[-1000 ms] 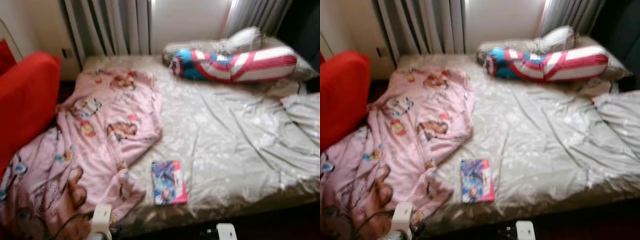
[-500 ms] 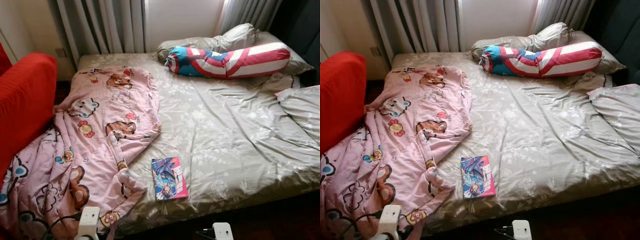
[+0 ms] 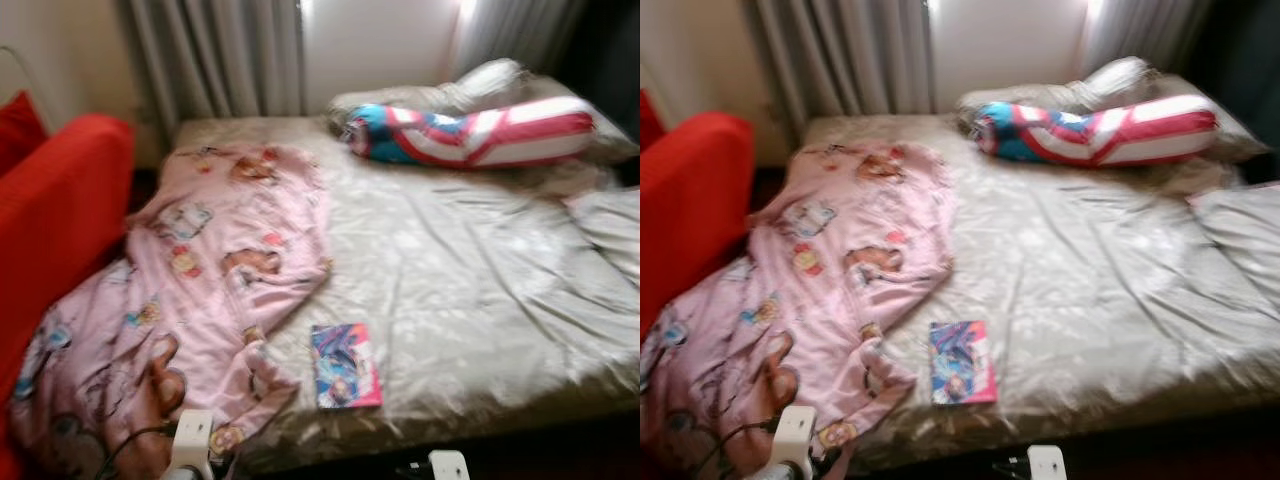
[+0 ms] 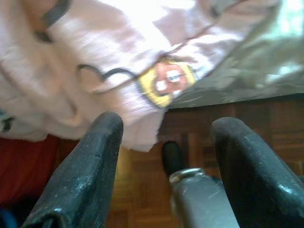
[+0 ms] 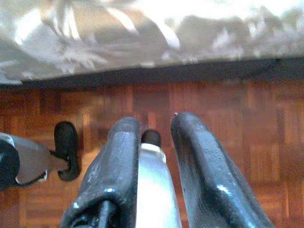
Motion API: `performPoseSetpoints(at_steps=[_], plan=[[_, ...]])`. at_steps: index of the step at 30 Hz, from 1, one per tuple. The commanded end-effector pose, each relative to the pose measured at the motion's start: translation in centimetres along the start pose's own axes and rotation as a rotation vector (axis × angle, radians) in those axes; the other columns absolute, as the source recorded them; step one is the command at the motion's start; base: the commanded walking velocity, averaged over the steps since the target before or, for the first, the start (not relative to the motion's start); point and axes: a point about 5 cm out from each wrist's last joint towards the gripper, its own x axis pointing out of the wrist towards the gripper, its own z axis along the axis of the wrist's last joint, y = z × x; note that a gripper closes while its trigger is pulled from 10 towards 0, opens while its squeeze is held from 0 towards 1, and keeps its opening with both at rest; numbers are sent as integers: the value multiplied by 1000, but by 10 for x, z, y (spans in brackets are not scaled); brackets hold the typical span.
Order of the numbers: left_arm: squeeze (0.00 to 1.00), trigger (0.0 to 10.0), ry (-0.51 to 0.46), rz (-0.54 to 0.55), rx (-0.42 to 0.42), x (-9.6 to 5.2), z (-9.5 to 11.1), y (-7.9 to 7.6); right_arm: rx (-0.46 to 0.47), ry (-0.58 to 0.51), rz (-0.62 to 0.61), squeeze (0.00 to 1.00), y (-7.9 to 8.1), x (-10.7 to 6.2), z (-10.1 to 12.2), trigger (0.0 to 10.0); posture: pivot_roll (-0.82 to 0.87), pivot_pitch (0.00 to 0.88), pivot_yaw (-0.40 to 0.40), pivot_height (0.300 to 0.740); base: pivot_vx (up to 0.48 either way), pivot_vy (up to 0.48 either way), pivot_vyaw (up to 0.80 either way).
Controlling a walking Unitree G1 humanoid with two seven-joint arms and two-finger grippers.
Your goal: Clean up the room
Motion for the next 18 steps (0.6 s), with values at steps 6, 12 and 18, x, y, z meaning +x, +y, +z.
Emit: performPoseSetpoints(at_steps=[6, 12, 18], plan=[[0, 10000, 13, -6, 11, 0, -2, -3, 7, 3, -4, 0, 0, 0, -1, 10000, -34, 14, -40, 740, 252, 0, 0], [0, 10000, 9, -3, 7, 0, -2, -2, -9, 0, 1, 0, 0, 0, 0, 10000, -35, 18, -41, 740, 170, 0, 152], [0, 10000, -94, -27, -15, 3, 21, -4, -37, -48, 48, 0, 3, 0, 4, 10000, -39, 31, -41, 740, 0, 0, 444]])
